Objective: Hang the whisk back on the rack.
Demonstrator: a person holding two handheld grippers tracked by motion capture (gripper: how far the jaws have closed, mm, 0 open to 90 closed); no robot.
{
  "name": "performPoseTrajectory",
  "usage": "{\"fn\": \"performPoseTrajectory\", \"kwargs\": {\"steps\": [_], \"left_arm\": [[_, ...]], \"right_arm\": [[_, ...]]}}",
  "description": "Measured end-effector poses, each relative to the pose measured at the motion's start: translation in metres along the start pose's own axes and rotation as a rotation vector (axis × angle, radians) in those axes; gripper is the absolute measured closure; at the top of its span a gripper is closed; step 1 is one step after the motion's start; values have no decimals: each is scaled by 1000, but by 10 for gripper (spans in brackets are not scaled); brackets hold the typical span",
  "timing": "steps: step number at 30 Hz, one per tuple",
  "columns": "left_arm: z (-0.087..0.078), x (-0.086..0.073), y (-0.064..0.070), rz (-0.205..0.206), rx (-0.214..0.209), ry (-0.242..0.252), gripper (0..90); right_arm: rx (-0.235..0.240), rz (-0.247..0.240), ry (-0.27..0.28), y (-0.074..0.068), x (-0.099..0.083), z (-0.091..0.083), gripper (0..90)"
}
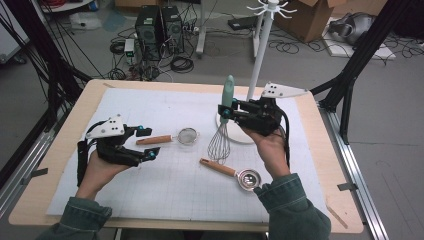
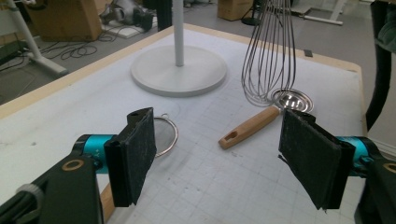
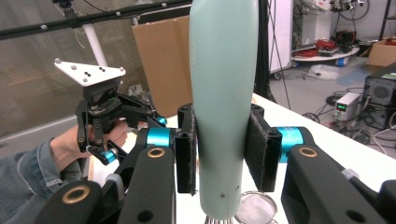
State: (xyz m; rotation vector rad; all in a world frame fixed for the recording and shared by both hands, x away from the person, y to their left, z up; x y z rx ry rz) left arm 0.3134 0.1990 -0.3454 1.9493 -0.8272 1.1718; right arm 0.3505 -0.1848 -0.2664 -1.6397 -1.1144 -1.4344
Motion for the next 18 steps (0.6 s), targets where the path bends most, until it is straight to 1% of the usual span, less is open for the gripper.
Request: {"fn": "performPoseTrajectory", "kwargs": {"steps": [1,4,9,14,18], "left_arm": [[-1,-1,-1,0,6,1,248],[-4,-3,-4,-12,17,11,240],[-7,-6,-7,-24,30,9,221],[-11,-8,-10,-26,45,6,202],[-11,-10,-11,-28,54,0,186]], "right_arm": [[-4,1,-4,2,2,-1,678],[-14,-4,-14,8,7,-5,678],[-27,-8,-20,18,16,-11,678],[-43,-22,-38,27,22,-14,678],[-50,-20,-38,34,26,-17,678]]}}
Point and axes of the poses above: each handheld gripper's, and its own axes: z roughly forward along the jaws, x roughly out of its top, y roughly to its right, the point moved 1 cm from there along z, roughly forward along the jaws, and after that the axes turned 13 degrees about -z, right-handed, at the moved point
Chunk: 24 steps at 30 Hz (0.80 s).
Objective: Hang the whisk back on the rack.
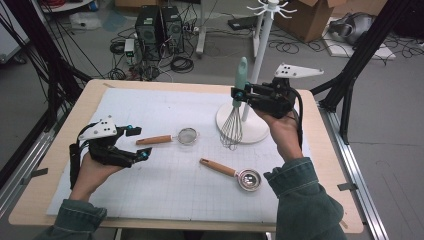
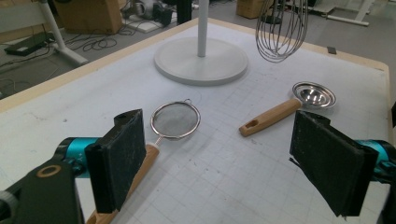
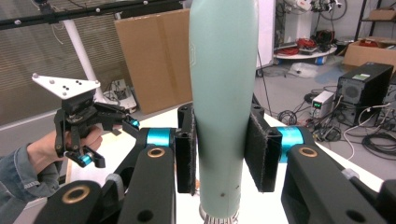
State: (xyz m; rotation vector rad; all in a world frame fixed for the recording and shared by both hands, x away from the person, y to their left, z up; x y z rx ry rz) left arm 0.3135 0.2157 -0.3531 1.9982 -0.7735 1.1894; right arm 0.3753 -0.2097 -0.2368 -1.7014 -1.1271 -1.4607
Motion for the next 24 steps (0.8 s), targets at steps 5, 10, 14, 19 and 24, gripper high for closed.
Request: {"fn": "performPoseTrajectory", "kwargs": {"steps": [5,10,14,19,24], "left_arm": [[0,-2,-2,-4,1,-9,172],[-1,-4,-4,-9,5,-13,164],[-2,-5,-6,-15,10,-11,151],[-4,-4,-8,-17,13,-5,149],[-6,-3,-8,-18,17,0,144]], "right_arm": [[-8,-4,-5,8,5,-4,678],[-17,-11,-7,16,11,-10,678],[-22,-16,-11,24,18,-14,678],[-31,-21,-11,31,25,-16,678],[-38,-23,-24,37,30,-17,678]]}}
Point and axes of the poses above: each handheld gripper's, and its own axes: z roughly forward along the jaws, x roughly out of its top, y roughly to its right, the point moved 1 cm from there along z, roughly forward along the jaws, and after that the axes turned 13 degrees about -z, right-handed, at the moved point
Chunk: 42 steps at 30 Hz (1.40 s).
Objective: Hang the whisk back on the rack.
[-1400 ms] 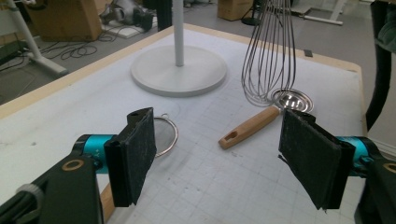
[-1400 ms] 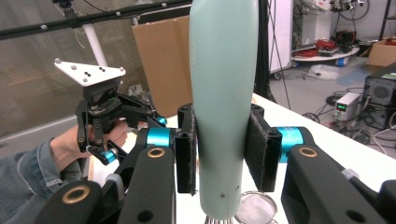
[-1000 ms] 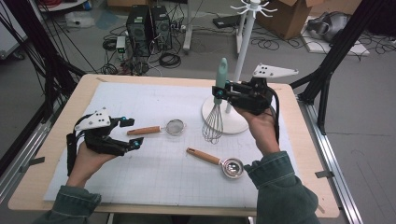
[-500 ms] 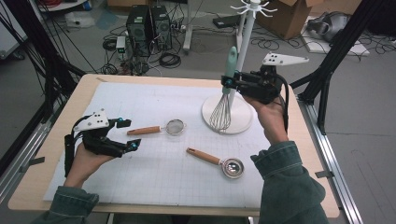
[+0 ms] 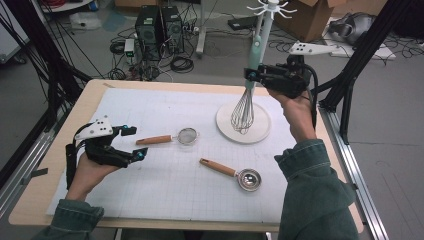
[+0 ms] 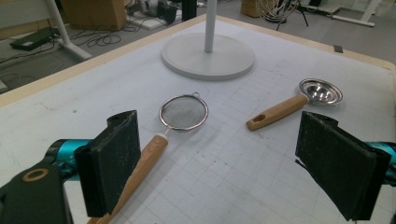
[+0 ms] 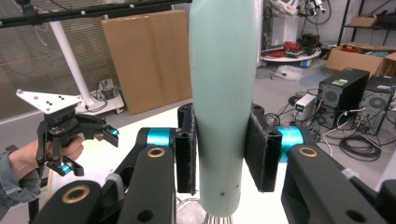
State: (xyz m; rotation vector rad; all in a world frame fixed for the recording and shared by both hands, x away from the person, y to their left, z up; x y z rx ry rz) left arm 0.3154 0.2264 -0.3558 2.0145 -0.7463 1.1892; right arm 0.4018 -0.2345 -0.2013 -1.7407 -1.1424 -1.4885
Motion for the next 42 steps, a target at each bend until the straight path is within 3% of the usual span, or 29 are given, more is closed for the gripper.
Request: {"fn": "performPoseTrajectory", "kwargs": {"steps": [14,20,42], "left_arm": [[0,0,-2,-2,5,3,134],[1,0,-2,-5,1,2,134],[-2,-1,-5,-3,1,-1,134]], "right_arm": [[-50,1,-13,27,21,-10,678],[-76,9,-26,36,22,-11,678],[-98,44,-39,62,16,-6,676]]}}
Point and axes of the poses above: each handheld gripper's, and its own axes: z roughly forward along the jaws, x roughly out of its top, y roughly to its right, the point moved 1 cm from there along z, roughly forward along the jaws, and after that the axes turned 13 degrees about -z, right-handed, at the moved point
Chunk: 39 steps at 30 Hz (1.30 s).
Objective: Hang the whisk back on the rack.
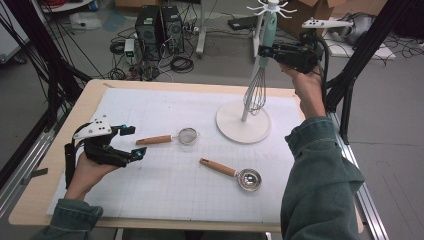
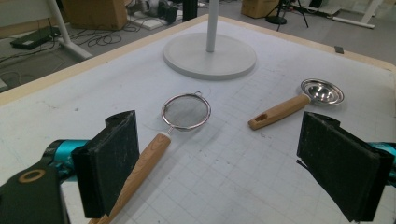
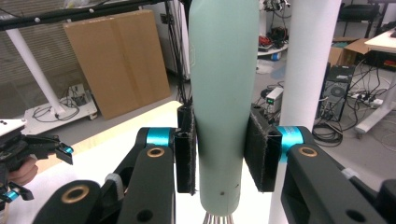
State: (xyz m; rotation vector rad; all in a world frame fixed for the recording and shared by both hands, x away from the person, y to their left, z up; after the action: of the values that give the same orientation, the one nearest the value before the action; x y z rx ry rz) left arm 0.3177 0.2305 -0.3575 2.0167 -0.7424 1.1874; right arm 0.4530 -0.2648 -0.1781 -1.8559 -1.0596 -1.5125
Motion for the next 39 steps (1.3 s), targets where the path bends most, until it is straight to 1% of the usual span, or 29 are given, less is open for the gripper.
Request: {"fn": "performPoseTrajectory", "kwargs": {"steps": [5,8,12,19,23,26,32,33,37,39], "left_arm": [[0,-1,-2,-12,2,9,134],[-1,-2,-3,-13,4,9,134],[-2,-3,-5,-15,7,8,134],[-3,-2,-4,-13,3,7,134],[-3,-2,-4,-13,3,6,134],[-3,-2,-4,-16,2,7,134],[-4,-2,-4,-15,3,11,131],[-4,-2,-4,-14,3,11,131],[-4,-2,-4,-13,3,7,130],[-4,-2,-4,-13,3,6,130]], "right_arm": [[3,-1,3,3,-1,3,673],[9,0,8,4,-1,3,668],[3,5,10,6,-2,2,651],[-15,12,17,6,-2,-6,598],[-30,6,21,5,-3,-12,584],[-32,4,26,3,-5,-18,590],[-33,-4,35,1,-6,-28,661],[-38,-16,34,1,-5,-31,698],[-38,-42,37,-2,-2,-38,789],[-28,-44,40,-2,0,-41,843]]}}
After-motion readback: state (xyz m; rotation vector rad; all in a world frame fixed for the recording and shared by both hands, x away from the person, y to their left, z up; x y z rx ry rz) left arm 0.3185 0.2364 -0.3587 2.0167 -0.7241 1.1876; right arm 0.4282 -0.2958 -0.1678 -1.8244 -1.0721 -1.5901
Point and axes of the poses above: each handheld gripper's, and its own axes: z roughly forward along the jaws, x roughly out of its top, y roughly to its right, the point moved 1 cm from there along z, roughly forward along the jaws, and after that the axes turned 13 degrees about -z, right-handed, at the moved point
